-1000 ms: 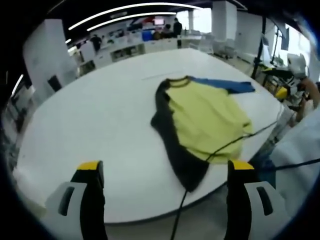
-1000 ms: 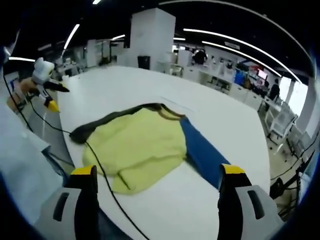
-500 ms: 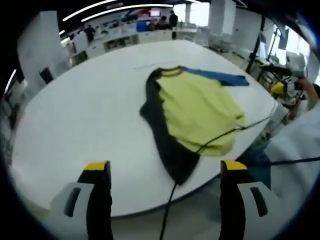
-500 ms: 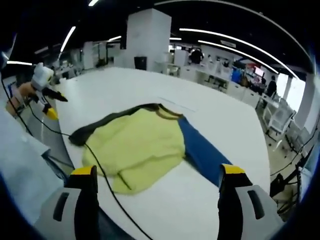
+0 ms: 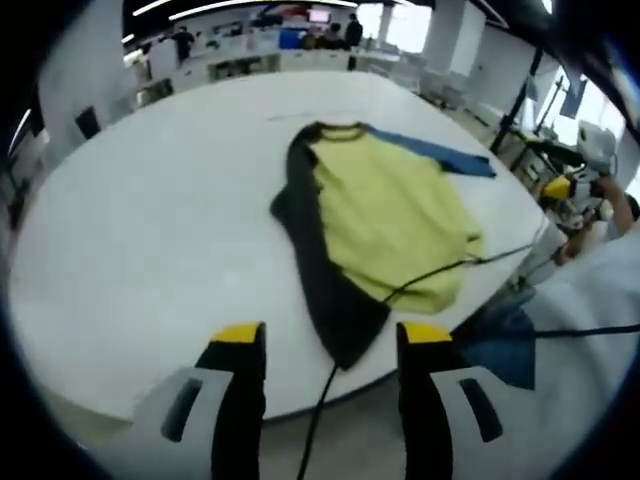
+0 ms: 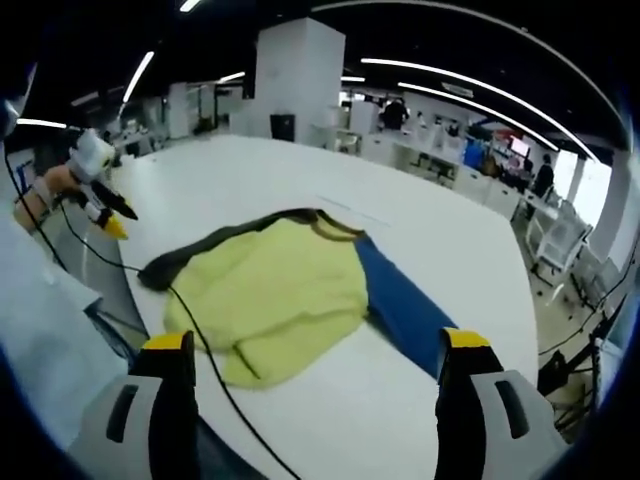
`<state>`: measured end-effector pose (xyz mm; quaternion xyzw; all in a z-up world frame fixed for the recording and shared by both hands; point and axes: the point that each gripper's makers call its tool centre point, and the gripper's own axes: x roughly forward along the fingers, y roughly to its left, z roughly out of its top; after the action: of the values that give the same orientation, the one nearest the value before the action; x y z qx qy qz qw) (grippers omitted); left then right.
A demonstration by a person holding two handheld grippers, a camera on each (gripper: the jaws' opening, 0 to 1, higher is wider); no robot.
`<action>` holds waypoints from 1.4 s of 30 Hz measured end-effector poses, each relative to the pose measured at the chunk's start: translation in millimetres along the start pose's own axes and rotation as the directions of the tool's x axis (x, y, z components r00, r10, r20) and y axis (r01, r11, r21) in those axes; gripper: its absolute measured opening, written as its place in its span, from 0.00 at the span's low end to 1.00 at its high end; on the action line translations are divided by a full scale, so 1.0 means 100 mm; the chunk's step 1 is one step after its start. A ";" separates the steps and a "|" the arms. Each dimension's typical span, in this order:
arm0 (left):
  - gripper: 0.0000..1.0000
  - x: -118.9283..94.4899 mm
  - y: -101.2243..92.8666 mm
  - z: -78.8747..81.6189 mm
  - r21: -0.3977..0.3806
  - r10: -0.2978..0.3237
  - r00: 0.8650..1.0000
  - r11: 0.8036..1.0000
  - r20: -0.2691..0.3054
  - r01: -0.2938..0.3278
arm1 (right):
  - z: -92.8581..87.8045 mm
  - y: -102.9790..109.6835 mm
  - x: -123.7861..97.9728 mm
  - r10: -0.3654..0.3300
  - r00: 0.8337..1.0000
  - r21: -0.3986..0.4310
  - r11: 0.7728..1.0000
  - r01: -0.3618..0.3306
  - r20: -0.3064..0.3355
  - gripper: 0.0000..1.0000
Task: Fold the garment on the visible template until the final outline fits inside the template.
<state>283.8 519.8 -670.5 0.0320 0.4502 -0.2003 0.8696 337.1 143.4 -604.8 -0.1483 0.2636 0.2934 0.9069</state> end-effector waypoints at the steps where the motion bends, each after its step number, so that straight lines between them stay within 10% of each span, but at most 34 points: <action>1: 0.41 0.01 0.00 0.00 -0.003 -0.002 1.000 1.000 -0.002 0.002 | 0.00 0.00 0.00 -0.001 1.000 0.000 1.000 0.001 0.001 1.00; 42: 0.15 0.64 0.07 -0.56 -0.225 -0.072 0.982 0.974 -0.177 0.031 | -0.09 -0.13 -0.04 -0.014 1.000 0.037 0.999 0.014 0.003 1.00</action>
<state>276.3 518.7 -755.3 -0.0584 0.5486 -0.1678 0.8170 338.6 127.7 -608.9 -0.1327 0.2665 0.2825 0.9119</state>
